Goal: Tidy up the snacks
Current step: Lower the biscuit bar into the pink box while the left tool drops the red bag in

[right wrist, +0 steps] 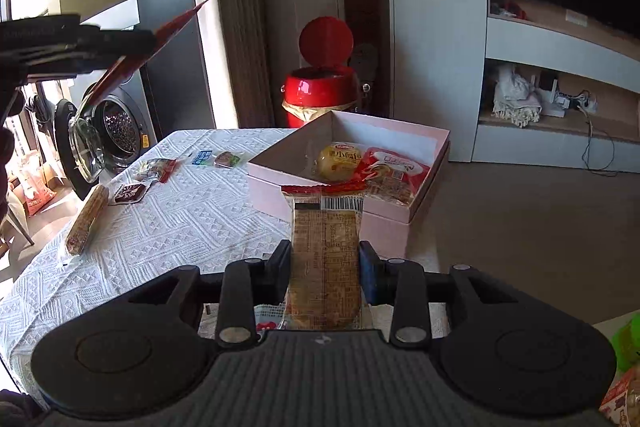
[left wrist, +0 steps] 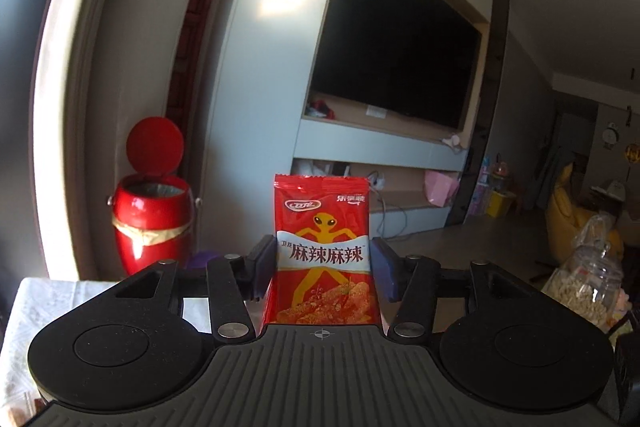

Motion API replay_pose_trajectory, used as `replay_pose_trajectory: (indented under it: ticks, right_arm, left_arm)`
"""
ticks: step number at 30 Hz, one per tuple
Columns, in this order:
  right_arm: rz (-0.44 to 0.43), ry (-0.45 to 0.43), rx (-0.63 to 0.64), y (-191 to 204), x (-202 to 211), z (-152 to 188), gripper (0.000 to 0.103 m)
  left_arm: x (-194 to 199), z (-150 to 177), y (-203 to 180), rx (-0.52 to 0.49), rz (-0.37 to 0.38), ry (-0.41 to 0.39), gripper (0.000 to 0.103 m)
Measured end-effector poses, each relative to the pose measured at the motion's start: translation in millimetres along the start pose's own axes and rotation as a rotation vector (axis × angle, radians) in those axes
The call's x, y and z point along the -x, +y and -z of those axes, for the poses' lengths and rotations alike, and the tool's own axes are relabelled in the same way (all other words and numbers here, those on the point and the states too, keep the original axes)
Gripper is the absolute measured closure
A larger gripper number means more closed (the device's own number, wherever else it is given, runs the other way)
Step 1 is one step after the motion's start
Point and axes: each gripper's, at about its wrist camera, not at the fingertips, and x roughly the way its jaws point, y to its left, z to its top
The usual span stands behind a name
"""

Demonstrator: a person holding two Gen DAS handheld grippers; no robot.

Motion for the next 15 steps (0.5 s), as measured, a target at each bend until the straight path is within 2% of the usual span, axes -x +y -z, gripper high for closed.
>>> replay_pose_trajectory:
  ticks: [2, 3, 5, 7, 11, 15]
  right_arm:
    - [-0.016, 0.002, -0.007, 0, -4, 1, 0.069]
    - [-0.015, 0.000, -0.007, 0, -5, 1, 0.069]
    - [-0.003, -0.008, 0.000, 1, -4, 4, 0.069]
    - [0.013, -0.010, 0.003, -4, -5, 6, 0.069]
    - [0.049, 0.002, -0.007, -19, -11, 5, 0.069]
    - [0.018, -0.067, -0.010, -29, -12, -32, 0.069]
  left_arm:
    - [-38, -14, 4, 0.042, 0.025, 0.024, 0.041]
    - [-58, -16, 10, 0.089, 0.029, 0.048, 0.046]
    - [-78, -10, 21, 0.150, 0.037, 0.088, 0.047]
    - [-82, 5, 30, 0.153, 0.038, 0.103, 0.047]
    - [-66, 54, 54, 0.159, -0.013, 0.160, 0.047]
    - [-71, 87, 68, 0.152, -0.086, 0.251, 0.047]
